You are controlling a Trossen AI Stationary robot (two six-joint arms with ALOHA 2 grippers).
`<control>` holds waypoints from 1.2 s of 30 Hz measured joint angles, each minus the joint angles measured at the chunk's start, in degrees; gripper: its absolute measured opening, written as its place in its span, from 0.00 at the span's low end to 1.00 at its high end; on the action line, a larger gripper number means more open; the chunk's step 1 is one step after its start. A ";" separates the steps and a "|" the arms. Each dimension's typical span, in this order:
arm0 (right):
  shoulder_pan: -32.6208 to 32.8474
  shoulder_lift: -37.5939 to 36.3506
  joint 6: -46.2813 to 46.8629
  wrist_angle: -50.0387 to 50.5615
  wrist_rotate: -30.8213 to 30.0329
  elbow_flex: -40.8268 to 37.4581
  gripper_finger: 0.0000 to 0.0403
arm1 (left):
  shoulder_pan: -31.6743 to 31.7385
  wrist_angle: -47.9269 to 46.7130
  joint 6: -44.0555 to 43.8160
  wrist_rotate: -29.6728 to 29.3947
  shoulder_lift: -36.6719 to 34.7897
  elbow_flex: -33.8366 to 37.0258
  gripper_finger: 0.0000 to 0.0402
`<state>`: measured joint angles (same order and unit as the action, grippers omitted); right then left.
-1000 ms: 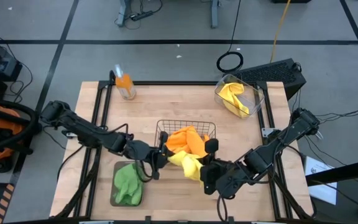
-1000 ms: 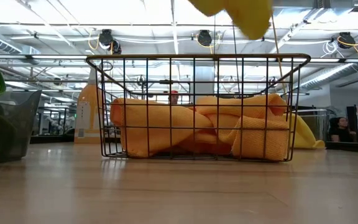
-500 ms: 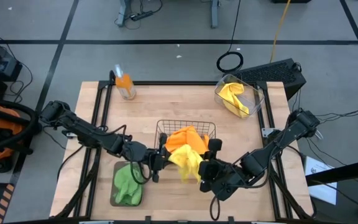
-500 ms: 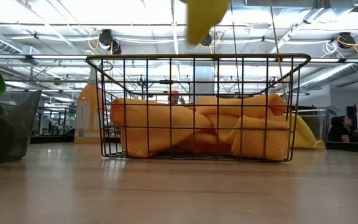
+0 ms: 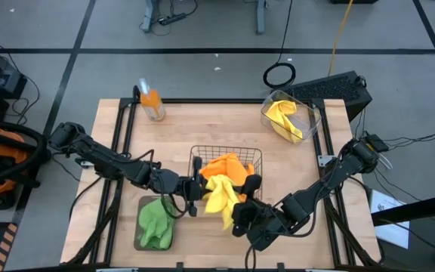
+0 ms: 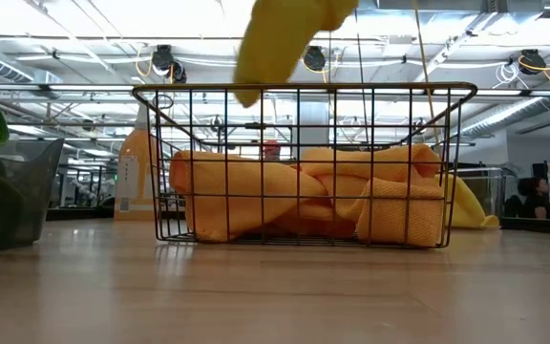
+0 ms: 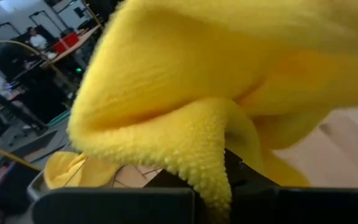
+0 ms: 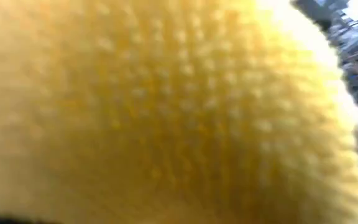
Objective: Sort microfiber towel by color & place in baskets
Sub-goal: Put the yellow microfiber towel into the transparent bin
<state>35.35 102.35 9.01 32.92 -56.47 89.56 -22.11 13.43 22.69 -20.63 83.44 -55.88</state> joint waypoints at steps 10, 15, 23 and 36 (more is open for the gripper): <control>-1.30 0.04 -6.82 -4.93 -1.67 0.00 0.70 | 0.02 1.53 -1.46 7.91 0.00 0.00 0.03; -2.21 0.04 -6.74 -4.95 -1.16 0.00 0.61 | 0.03 2.05 -1.43 8.22 0.00 0.00 0.03; -2.21 0.09 -7.16 -4.65 0.32 0.00 0.17 | 0.11 2.01 -2.63 8.48 -0.04 0.02 0.06; -0.48 -3.74 -8.14 0.41 -1.62 0.00 0.08 | -1.56 -9.74 -9.56 7.28 -5.50 0.00 0.54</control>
<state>34.87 98.60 0.86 33.33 -58.09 89.56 -23.67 3.69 13.13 -13.35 77.94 -55.88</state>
